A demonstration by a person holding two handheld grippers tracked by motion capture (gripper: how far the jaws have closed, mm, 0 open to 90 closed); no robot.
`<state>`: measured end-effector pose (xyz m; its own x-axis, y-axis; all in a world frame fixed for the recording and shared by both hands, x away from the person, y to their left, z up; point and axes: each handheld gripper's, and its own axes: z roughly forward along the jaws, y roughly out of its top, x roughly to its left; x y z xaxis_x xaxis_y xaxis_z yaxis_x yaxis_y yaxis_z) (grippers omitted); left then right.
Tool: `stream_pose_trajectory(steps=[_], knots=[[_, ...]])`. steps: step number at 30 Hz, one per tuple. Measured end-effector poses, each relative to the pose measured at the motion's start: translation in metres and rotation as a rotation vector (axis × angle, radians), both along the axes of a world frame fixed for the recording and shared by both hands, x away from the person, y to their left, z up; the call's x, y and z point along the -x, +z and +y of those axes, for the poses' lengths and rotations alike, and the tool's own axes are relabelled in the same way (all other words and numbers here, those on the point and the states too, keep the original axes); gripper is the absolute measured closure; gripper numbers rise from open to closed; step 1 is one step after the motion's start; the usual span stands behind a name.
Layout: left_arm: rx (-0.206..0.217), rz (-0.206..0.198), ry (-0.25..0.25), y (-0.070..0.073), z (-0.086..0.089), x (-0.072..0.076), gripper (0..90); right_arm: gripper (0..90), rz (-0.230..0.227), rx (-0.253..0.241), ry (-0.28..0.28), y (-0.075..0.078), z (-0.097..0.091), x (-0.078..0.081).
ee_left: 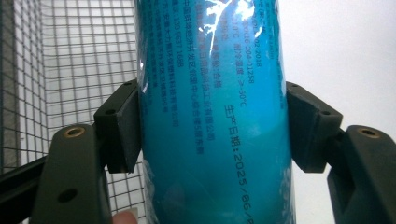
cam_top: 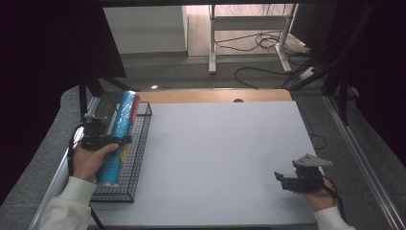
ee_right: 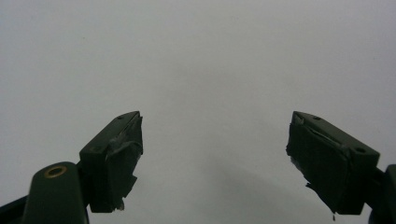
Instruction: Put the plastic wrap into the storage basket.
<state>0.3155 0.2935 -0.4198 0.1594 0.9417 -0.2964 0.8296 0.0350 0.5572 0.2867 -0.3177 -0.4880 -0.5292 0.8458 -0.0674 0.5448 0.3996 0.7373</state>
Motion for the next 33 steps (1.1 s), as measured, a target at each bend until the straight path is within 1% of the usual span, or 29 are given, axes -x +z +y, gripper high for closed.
stream_pose_trajectory(steps=[4, 6, 12, 24, 30, 33], knots=[[-0.016, 0.015, 0.019, -0.006, 0.002, -0.005, 31.1, 18.7, 0.001, 0.004, 0.001, 0.0, 0.0, 0.0], [-0.017, 0.024, 0.025, -0.008, 0.002, -0.007, 31.1, 18.7, 0.0, 0.002, 0.001, 0.0, 0.0, 0.0], [-0.048, 0.048, 0.028, -0.014, 0.002, -0.013, 31.1, 18.7, 0.001, 0.004, 0.001, -0.001, 0.0, 0.0], [-0.059, 0.075, 0.04, -0.025, 0.004, -0.019, 31.2, 18.7, 0.001, 0.013, 0.003, -0.002, 0.0, 0.0], [-0.078, 0.094, 0.041, -0.031, 0.003, -0.023, 31.2, 18.7, 0.001, 0.014, 0.003, -0.002, 0.0, 0.0], [-0.079, 0.103, 0.047, -0.035, 0.003, -0.025, 31.2, 18.7, 0.001, 0.015, 0.003, -0.002, 0.0, 0.0]])
